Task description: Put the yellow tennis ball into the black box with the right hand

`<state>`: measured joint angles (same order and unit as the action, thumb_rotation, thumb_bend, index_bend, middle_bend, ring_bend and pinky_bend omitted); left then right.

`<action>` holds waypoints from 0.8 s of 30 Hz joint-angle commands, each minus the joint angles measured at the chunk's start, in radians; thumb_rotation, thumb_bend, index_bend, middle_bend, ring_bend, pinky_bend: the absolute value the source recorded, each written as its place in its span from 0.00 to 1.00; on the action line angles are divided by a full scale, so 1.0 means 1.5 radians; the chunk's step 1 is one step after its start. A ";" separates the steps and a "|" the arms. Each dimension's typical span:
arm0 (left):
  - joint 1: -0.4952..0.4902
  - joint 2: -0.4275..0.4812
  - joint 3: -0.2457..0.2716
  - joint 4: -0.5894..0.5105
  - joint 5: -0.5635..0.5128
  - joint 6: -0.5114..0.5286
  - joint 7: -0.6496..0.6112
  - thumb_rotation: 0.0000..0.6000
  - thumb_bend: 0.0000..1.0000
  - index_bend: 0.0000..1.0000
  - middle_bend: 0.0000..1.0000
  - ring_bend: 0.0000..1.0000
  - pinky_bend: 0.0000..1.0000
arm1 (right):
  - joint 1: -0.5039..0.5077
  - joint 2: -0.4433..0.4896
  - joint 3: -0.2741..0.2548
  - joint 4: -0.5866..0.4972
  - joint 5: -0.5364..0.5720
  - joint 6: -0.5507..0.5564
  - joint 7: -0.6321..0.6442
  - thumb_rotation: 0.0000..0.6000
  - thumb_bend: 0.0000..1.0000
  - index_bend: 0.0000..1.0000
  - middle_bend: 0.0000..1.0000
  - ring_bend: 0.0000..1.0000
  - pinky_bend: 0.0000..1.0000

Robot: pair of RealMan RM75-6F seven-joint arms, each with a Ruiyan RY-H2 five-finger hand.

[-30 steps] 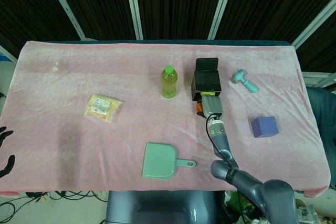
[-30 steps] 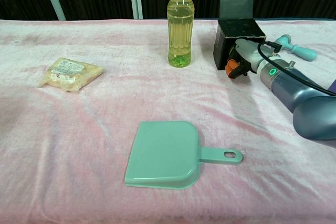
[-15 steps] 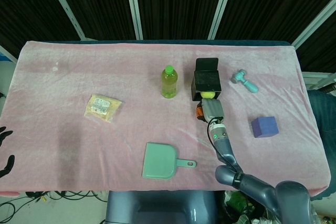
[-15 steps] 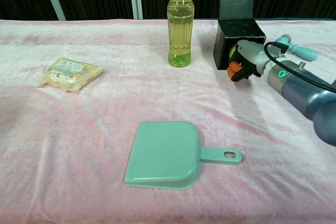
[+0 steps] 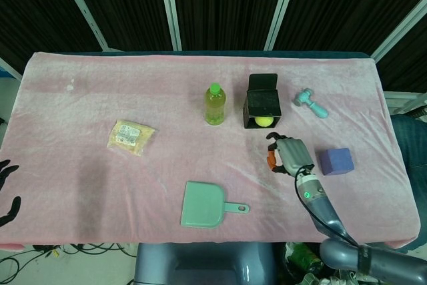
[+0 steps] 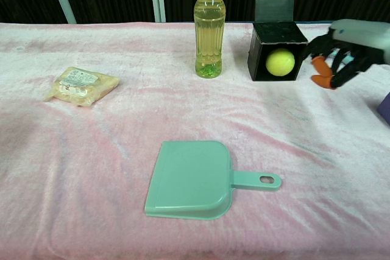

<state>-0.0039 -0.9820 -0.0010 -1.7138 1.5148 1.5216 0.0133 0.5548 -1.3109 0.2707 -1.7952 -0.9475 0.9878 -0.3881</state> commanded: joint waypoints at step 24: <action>0.001 0.013 0.004 -0.032 0.063 0.040 0.033 1.00 0.44 0.17 0.09 0.03 0.01 | -0.339 0.100 -0.168 0.103 -0.399 0.462 0.118 1.00 0.19 0.10 0.04 0.10 0.21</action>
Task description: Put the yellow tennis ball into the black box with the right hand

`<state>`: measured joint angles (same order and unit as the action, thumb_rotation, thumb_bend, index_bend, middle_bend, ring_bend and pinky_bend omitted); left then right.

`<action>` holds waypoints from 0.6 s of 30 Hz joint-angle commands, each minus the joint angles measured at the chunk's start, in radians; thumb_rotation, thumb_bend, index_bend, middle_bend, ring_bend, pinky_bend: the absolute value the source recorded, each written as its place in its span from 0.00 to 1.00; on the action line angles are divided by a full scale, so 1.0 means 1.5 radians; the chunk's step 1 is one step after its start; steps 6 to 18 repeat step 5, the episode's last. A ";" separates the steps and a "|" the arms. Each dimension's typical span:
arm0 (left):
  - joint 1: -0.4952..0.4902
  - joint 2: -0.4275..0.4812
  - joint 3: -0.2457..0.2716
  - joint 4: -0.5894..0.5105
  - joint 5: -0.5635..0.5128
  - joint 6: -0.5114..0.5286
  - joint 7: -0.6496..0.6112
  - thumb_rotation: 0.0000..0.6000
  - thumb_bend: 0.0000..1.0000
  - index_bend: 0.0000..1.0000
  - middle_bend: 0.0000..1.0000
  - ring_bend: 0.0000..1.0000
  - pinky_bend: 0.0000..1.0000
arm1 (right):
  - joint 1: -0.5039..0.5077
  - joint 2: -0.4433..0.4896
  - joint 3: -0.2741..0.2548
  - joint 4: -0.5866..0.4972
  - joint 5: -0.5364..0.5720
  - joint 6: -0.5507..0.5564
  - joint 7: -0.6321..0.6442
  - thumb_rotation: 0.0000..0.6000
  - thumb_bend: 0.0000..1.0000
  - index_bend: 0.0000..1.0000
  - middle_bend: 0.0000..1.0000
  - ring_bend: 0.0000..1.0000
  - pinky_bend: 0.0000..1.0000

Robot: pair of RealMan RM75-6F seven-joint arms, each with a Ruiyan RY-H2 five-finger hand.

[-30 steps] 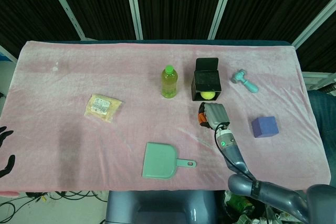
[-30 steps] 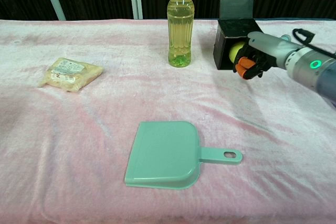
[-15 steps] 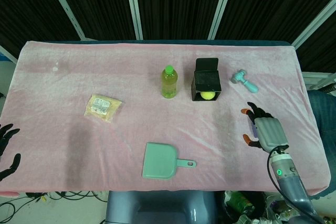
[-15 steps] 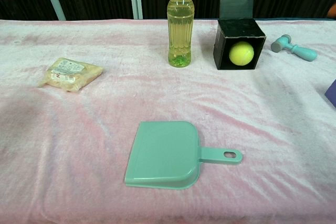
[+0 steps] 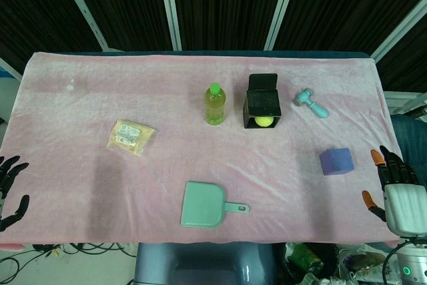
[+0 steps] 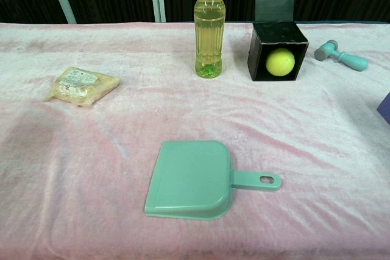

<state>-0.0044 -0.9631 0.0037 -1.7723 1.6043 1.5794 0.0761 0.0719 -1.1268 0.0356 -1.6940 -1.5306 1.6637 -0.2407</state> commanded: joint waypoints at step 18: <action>-0.001 0.001 0.002 0.023 0.012 0.003 -0.007 1.00 0.44 0.17 0.09 0.03 0.01 | -0.021 -0.027 -0.018 0.054 -0.017 -0.002 0.027 1.00 0.19 0.08 0.04 0.10 0.21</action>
